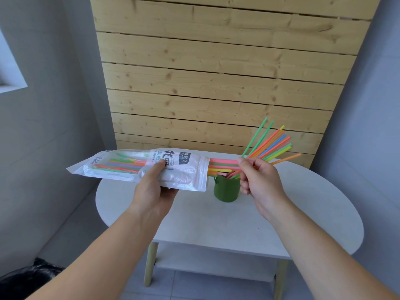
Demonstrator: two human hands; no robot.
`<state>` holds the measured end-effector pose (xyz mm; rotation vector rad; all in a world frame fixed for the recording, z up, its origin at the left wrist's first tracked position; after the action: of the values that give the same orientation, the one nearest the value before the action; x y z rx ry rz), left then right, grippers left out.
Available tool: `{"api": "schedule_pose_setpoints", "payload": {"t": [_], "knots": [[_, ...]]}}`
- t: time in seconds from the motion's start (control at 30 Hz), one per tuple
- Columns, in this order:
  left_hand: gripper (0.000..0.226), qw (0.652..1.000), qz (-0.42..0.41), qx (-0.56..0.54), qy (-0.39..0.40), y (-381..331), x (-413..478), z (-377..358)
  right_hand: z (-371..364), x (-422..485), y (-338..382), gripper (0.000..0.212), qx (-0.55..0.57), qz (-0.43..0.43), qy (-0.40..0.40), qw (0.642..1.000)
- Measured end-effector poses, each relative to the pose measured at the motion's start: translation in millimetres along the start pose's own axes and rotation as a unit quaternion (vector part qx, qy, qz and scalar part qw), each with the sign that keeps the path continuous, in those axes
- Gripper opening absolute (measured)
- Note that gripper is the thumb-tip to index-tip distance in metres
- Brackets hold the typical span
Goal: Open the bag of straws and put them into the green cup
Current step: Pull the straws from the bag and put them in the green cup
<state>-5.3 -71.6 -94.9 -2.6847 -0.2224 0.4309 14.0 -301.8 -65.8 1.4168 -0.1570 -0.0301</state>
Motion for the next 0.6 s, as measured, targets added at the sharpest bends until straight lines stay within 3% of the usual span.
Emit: {"api": "schedule_pose_setpoints", "payload": {"t": [0.23, 0.4, 0.5, 0.6], "knots": [[0.009, 1.0, 0.01, -0.012, 0.008, 3.7, -3.2, -4.0, -26.1, -12.5, -6.8, 0.032, 0.233, -0.105, 0.033, 0.966], [0.009, 1.0, 0.014, -0.016, 0.009, 1.6, -4.5, -3.9, -39.1, -14.5, -9.6, 0.019, 0.327, -0.157, 0.046, 0.931], [0.009, 1.0, 0.02, -0.017, 0.013, 1.4, -5.8, -4.3, -38.0, -12.6, -7.5, 0.017, 0.344, -0.169, 0.03, 0.923], [0.009, 0.999, 0.025, -0.02, 0.016, 2.5, -7.2, -5.5, -36.4, -11.0, -5.4, 0.013, 0.299, -0.145, 0.003, 0.943]]}}
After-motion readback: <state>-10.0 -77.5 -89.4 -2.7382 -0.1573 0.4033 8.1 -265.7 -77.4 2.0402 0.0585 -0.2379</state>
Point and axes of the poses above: each hand's wrist, its own x-axis towards the middle knuckle, its own z-axis out of the back of the hand, y = z × x, the point moved 3 cm from there along x, towards the middle knuckle, and after that the axes turned 13 degrees about -x, right-handed, at the moved point
